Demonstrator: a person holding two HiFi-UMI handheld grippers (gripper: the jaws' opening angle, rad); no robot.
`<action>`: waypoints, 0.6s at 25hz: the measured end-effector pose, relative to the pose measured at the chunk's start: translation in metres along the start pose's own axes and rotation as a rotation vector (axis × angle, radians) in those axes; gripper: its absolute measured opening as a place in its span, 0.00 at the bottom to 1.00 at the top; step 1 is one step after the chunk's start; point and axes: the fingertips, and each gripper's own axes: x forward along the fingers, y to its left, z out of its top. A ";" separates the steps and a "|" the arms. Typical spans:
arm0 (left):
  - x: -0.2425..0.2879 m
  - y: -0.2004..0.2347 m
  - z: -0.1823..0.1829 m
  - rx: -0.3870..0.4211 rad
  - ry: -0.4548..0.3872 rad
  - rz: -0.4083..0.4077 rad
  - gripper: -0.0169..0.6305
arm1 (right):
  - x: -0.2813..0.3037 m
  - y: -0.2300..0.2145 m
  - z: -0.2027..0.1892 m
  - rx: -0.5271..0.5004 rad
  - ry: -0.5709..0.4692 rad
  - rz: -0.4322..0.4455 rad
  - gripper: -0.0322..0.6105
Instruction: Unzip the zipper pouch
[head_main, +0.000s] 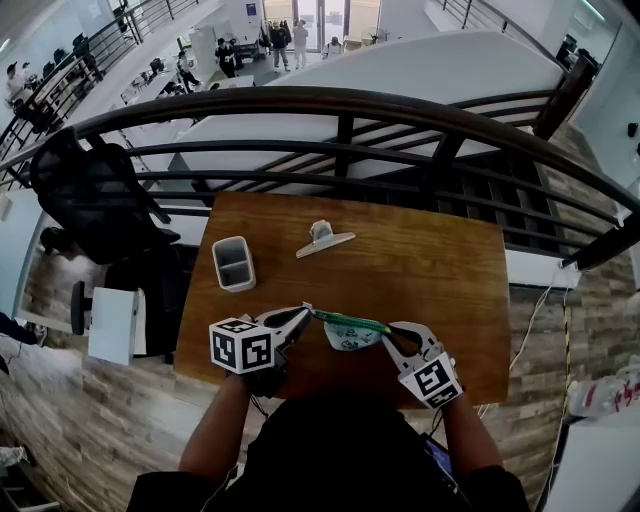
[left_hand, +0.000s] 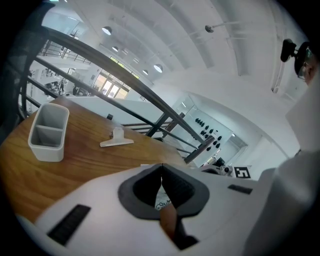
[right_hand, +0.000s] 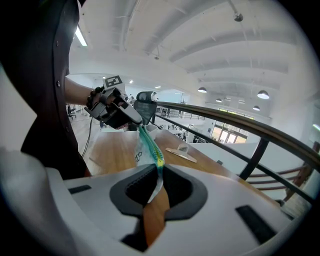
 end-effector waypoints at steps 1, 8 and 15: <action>0.000 0.000 0.000 -0.005 -0.002 -0.002 0.05 | 0.000 -0.001 0.000 0.000 0.001 -0.001 0.11; -0.002 -0.004 -0.001 -0.031 -0.010 -0.019 0.05 | -0.002 -0.002 0.000 0.003 0.005 -0.008 0.11; -0.005 -0.007 -0.007 -0.035 -0.026 -0.052 0.05 | 0.000 -0.005 -0.007 0.013 0.016 -0.031 0.13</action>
